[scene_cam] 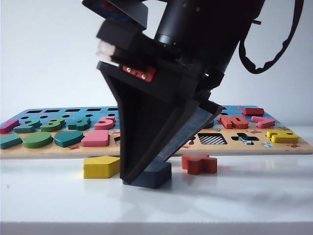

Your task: Insert the cube into the slot.

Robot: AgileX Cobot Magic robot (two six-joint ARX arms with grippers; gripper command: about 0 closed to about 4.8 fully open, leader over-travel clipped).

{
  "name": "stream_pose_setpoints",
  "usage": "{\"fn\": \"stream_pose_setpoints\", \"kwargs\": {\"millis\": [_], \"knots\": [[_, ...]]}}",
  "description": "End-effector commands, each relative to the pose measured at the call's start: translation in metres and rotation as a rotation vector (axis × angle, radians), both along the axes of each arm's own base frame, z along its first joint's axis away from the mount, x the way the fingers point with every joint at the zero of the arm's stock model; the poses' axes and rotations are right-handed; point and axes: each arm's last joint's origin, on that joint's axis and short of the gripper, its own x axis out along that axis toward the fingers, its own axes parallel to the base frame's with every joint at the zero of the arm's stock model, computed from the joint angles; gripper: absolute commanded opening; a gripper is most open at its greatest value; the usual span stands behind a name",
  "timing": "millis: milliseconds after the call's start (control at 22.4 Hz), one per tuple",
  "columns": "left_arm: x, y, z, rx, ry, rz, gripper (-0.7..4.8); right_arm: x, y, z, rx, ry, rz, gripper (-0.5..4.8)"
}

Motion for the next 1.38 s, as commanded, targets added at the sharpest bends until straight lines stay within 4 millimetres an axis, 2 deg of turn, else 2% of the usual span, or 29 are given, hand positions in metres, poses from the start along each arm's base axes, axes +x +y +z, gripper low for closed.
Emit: {"fn": "stream_pose_setpoints", "kwargs": {"millis": [45,268,491,670,938,1161,1385], "knots": [[0.0,0.0,0.003,-0.014,-0.016,-0.002,0.17,0.001,0.001,0.002,0.0,-0.032,0.014,2.14],[0.0,0.0,0.003,-0.014,-0.016,-0.002,0.17,0.0,0.0,0.001,-0.011,-0.031,0.016,2.06],[0.001,0.0,0.003,-0.014,-0.017,-0.002,0.17,0.0,0.0,0.001,-0.012,-0.032,0.02,1.45],[0.001,0.0,0.003,-0.014,-0.017,-0.002,0.17,0.0,0.0,0.001,-0.011,-0.032,0.02,1.24],[0.001,0.0,0.003,-0.014,-0.017,-0.002,0.17,0.0,-0.001,0.006,0.002,-0.041,0.023,1.16],[0.0,0.0,0.003,-0.014,-0.017,-0.002,0.17,-0.003,-0.006,0.018,0.029,-0.084,0.069,1.15],[0.0,0.0,0.003,-0.014,-0.016,-0.002,0.17,0.001,-0.018,0.045,0.019,-0.172,0.169,1.15]]}}
